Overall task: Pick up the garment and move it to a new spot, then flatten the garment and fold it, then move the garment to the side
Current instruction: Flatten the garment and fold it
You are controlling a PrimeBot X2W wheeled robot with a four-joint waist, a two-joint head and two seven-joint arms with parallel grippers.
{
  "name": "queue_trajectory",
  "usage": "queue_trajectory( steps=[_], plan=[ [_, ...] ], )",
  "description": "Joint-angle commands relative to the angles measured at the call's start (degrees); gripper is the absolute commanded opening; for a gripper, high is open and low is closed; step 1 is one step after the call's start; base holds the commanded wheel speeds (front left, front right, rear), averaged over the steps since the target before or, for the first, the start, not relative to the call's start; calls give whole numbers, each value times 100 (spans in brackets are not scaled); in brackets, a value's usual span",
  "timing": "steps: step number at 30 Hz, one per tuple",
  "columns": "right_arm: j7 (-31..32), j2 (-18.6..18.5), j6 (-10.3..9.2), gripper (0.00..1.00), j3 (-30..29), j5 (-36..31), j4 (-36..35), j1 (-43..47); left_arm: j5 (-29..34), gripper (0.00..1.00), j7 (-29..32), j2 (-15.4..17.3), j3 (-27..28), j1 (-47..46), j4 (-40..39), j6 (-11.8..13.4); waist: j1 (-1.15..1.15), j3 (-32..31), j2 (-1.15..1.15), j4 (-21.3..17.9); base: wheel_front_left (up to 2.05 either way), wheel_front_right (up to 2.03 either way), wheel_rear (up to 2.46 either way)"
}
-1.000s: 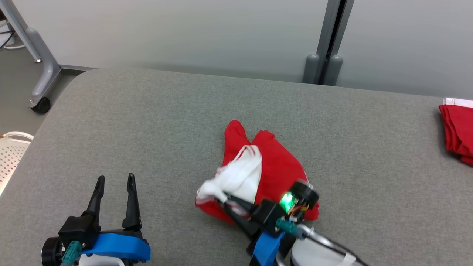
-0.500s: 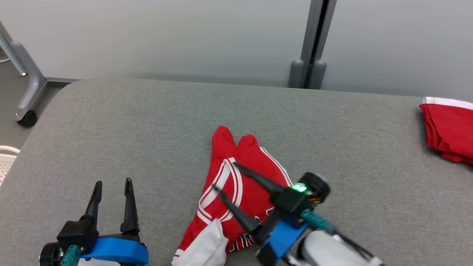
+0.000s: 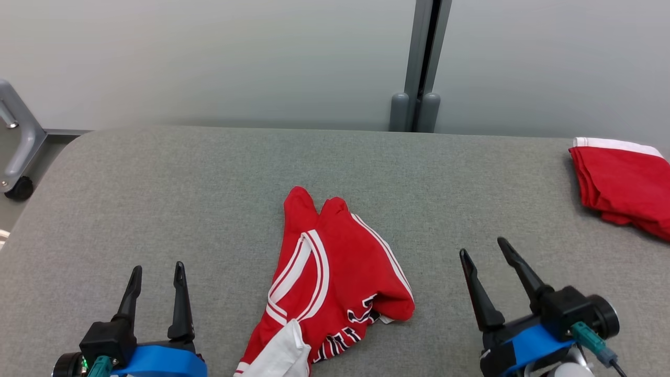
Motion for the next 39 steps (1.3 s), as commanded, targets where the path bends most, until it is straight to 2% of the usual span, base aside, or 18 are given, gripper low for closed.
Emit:
queue_trajectory(
  steps=[1,9,15,22,31,39],
  plan=[
    [-25,55,1,100,-29,-64,-33,121,32,100,-25,-8,29,63,-8,-15,0,-14,0,-17,0,0,0],
    [-26,182,1,100,-164,-120,-44,270,73,100,-25,9,57,13,25,-64,0,-9,0,-101,0,0,0],
    [-26,236,1,100,-211,-118,38,278,166,100,-25,83,-211,-192,181,-88,0,22,0,-193,0,0,0],
    [-26,259,1,100,-279,-129,155,276,126,100,20,256,-854,-571,822,-120,0,51,0,-363,0,0,0],
    [-25,269,1,100,-353,-75,291,205,-400,100,477,553,-1987,-840,1677,-109,0,99,0,-588,0,0,0],
    [-25,277,1,100,-433,-75,296,235,-633,100,734,648,-2408,-770,2101,-110,0,127,0,-669,0,0,0]
  ],
)
